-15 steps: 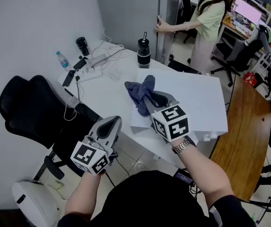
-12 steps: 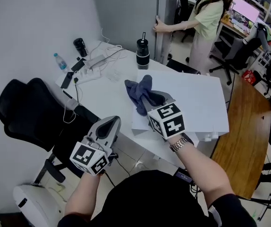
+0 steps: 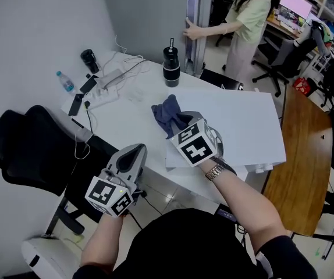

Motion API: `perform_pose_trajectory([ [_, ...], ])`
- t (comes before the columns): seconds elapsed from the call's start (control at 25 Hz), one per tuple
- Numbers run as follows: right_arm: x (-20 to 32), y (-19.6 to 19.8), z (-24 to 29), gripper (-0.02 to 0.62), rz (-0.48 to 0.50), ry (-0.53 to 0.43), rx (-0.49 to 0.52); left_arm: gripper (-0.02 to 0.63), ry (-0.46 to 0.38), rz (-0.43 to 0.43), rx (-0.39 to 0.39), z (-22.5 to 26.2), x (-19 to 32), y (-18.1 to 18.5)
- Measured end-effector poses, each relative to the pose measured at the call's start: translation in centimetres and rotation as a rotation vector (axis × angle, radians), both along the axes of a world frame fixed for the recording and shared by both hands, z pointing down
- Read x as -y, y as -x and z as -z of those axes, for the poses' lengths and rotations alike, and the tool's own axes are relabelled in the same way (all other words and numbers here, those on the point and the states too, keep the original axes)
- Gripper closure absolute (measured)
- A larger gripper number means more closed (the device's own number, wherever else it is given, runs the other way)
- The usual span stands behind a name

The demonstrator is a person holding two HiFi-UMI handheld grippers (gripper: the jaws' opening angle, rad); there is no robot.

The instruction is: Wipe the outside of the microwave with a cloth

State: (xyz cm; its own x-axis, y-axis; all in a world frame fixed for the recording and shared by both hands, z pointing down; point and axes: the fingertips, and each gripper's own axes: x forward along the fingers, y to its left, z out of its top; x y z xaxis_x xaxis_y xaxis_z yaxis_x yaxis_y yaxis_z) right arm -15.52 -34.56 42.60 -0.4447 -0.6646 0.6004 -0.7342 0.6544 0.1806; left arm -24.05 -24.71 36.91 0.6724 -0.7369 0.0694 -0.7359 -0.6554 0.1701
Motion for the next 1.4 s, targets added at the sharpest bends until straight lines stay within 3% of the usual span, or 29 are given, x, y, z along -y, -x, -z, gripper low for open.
perform_pose_trajectory([
  [0.92, -0.1, -11.0, -0.5, 0.546, -0.193, 0.042, 0.013, 0.601, -0.023, -0.123, -0.029, 0.8, 2.5, -4.6],
  [1.4, -0.9, -19.0, -0.4, 0.545, -0.220, 0.047, 0.004, 0.601, -0.048, -0.098, -0.023, 2.3, 1.4, -9.1],
])
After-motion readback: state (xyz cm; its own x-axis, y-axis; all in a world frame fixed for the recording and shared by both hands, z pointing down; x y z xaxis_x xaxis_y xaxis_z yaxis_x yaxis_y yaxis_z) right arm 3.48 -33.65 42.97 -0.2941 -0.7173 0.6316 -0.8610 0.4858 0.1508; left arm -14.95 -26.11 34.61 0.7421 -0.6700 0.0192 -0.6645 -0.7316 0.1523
